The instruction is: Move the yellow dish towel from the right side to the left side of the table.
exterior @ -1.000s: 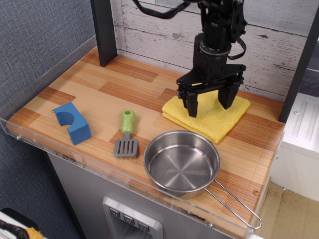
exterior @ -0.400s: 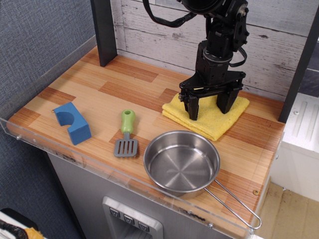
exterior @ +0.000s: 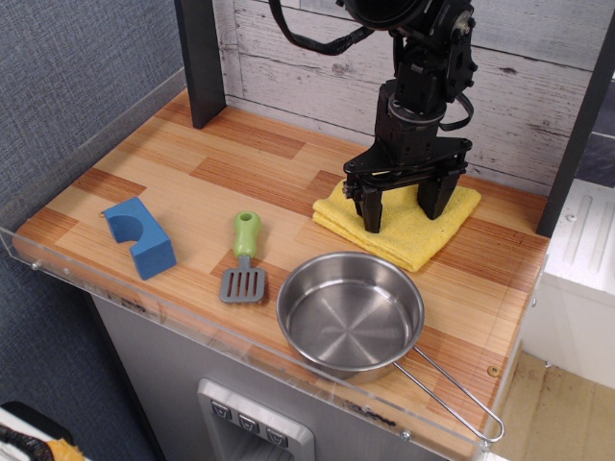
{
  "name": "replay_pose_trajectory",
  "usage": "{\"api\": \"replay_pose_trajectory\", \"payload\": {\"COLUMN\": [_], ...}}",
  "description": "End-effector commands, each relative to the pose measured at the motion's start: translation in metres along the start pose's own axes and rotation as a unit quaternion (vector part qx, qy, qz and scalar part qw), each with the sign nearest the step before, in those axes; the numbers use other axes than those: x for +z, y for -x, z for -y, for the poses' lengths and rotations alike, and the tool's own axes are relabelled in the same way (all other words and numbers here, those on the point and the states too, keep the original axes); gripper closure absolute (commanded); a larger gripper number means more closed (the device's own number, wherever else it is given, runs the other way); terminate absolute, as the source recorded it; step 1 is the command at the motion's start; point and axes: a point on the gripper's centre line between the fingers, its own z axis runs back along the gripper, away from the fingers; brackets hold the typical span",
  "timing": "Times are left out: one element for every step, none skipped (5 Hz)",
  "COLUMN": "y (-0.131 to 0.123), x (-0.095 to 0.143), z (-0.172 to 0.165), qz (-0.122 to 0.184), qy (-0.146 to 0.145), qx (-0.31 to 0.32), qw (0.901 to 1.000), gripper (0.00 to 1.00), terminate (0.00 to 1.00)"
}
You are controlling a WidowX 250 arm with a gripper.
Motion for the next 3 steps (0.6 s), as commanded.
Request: {"api": "replay_pose_trajectory", "payload": {"y": [-0.032,-0.043,-0.061], "x": [0.001,-0.004,-0.010], "z": [-0.023,-0.028,-0.036], "qz": [0.014,0.013,0.012], "qy": [-0.007,-0.013,-0.019], "qx": [0.040,0.052,0.072], "qw": [0.9991,0.9985,0.9971], "gripper": [0.00,0.00,0.00], "terminate": [0.00,0.00,0.00]}}
